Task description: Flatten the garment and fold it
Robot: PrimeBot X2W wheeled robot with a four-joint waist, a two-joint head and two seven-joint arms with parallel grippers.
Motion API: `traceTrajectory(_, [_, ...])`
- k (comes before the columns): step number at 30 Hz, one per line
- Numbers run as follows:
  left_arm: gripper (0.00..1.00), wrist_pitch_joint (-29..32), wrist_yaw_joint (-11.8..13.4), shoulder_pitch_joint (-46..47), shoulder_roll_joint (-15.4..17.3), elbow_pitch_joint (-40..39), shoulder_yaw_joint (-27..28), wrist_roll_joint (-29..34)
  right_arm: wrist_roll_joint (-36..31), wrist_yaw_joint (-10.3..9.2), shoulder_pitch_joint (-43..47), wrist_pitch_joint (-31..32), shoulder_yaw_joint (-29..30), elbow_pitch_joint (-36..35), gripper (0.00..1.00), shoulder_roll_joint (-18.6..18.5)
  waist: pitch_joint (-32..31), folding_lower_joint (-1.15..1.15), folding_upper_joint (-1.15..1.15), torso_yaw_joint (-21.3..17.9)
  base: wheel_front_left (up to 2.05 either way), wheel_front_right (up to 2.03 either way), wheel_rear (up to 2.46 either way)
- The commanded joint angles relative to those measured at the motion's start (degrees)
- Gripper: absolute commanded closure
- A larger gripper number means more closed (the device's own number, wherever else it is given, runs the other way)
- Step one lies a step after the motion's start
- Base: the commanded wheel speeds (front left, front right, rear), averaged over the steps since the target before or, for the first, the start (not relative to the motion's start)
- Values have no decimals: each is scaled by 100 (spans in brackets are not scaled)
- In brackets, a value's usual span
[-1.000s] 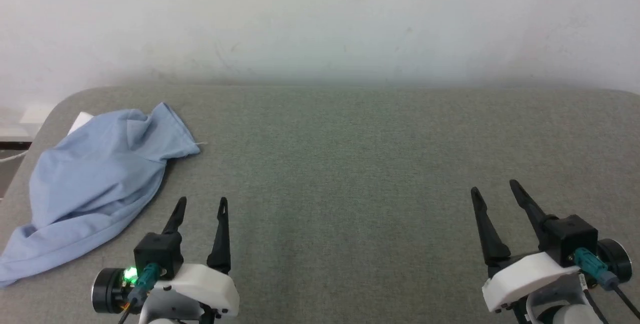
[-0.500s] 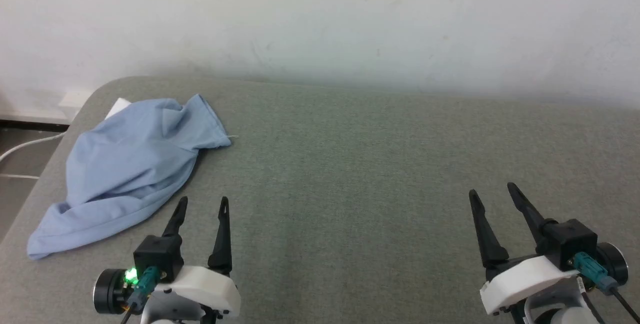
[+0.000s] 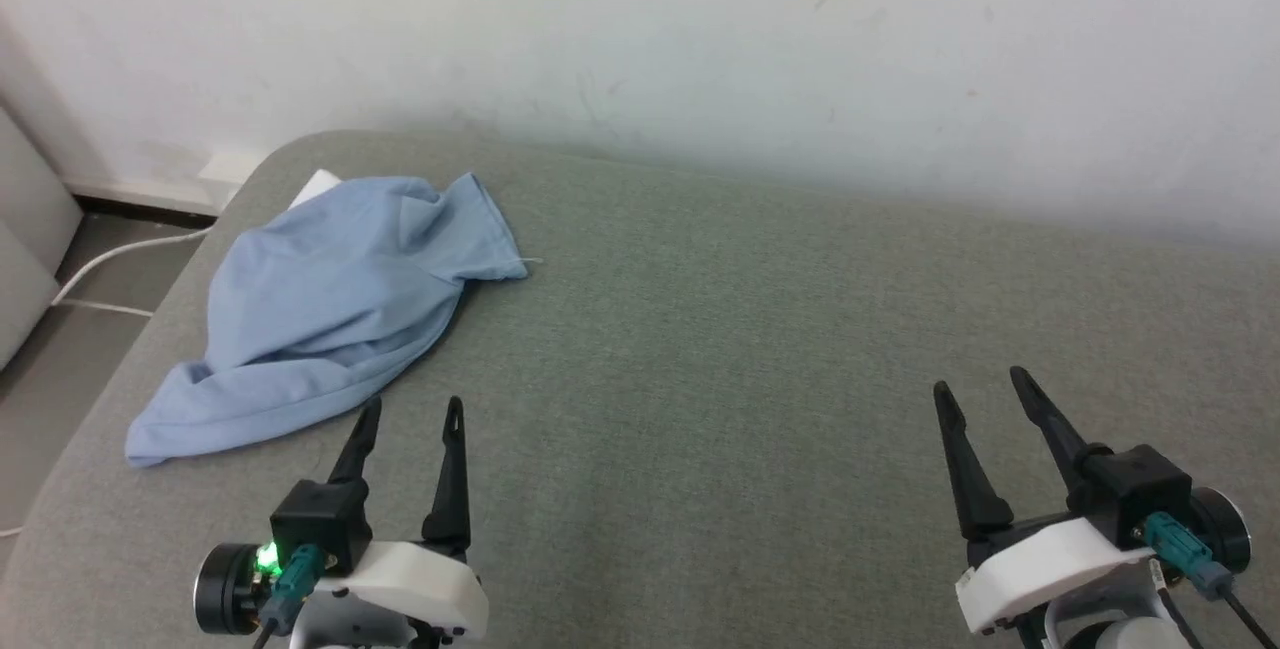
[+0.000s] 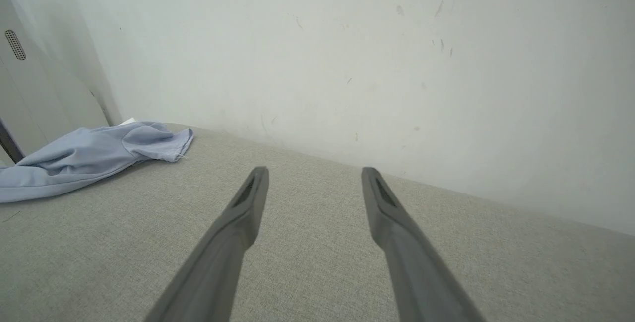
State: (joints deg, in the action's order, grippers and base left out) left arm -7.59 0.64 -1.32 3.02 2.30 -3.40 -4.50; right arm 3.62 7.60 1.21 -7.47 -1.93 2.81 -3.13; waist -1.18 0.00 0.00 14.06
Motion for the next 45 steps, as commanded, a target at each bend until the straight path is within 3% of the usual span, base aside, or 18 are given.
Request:
traceTrajectory(1, [0, -52, 45, -89, -8, 14, -17, -55, 58, -6, 42, -65, -12, 23, 0, 13, -11, 0, 0, 109, 0, 0, 0])
traceTrajectory(45, [0, -567, 39, -158, -12, 66, -142, -249, 263, -10, 48, -579, -346, 325, 0, 22, 24, 0, 0, 1226, 0, 0, 0])
